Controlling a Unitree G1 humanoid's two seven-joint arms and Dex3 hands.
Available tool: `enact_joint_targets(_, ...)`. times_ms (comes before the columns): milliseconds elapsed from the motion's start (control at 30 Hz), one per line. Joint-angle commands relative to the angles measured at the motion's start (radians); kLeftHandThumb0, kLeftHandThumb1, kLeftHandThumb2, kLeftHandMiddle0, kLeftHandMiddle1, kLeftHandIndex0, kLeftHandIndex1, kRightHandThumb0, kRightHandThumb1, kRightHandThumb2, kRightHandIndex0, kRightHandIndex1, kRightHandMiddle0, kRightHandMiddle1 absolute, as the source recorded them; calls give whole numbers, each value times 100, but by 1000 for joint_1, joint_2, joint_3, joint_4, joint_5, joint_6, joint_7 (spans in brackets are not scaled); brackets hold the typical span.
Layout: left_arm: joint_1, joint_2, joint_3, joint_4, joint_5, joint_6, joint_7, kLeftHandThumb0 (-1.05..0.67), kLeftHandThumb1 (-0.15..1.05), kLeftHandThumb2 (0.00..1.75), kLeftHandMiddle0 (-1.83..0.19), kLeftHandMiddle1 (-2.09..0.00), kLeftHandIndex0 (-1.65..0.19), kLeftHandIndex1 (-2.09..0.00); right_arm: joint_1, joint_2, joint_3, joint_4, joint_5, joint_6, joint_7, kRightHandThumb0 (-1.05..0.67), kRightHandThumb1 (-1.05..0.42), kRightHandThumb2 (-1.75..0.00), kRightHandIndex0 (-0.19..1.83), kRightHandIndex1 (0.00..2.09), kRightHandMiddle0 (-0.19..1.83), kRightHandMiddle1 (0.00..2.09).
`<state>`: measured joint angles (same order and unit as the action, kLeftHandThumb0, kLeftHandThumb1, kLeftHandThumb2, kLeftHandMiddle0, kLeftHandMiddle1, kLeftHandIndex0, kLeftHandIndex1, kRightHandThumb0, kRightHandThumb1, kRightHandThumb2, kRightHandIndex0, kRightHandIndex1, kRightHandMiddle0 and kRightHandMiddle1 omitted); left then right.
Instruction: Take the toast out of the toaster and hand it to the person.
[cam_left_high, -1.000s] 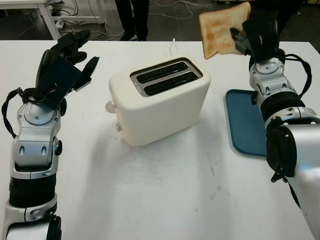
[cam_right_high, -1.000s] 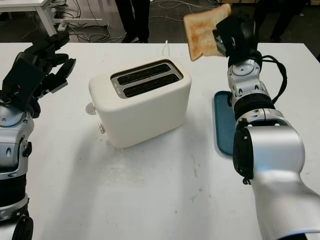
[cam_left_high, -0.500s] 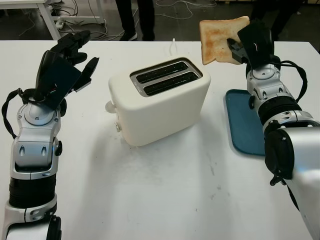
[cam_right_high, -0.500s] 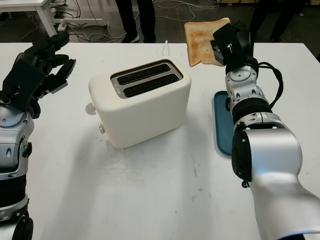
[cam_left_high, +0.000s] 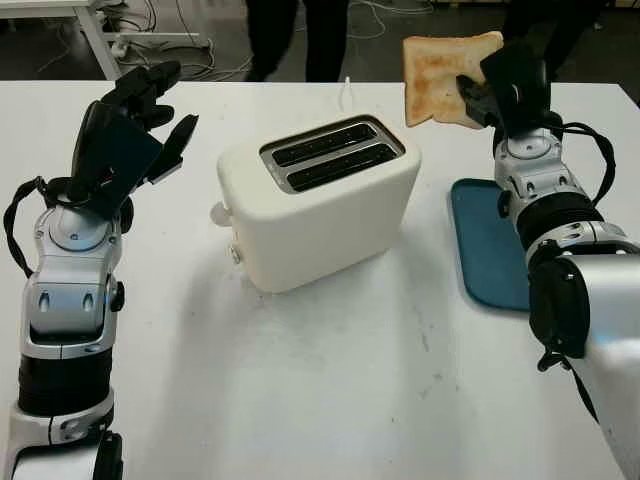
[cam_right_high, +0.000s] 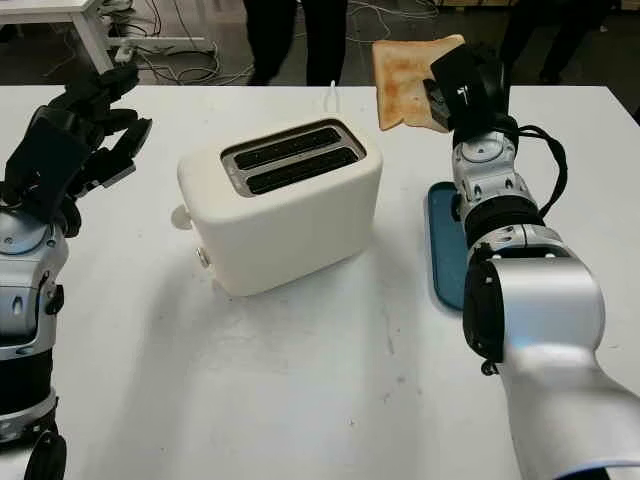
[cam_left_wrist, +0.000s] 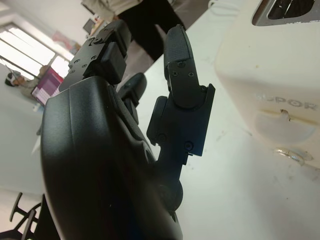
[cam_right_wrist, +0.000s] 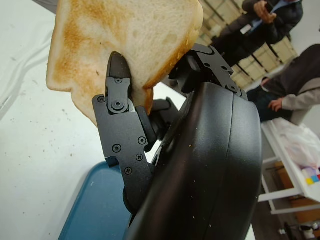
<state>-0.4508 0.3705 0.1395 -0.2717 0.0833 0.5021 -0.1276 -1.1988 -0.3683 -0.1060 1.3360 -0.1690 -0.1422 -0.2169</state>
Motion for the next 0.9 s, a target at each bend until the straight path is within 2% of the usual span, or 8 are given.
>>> enact_joint_targets(0,4,-3,9,2,-8,-10,3,-44,92,47,0,-83,-29,-16,0,8,-4,-6,5,7,-8,-20,-92,-38,73,175,36,175)
enact_joint_targets(367,8,5,3,-4,3,-13,4,-45,92,46,0,-85,-30,-17,-1,11,-7,-4,7,10,-7,-18,-92,-37,76,175,42,175)
enact_joint_targets(867,10,3,7,-6,0,-10,0,-46,92,47,0,-83,-29,-18,4,8,-10,-4,7,-5,15,-17,-92,-39,74,175,38,175)
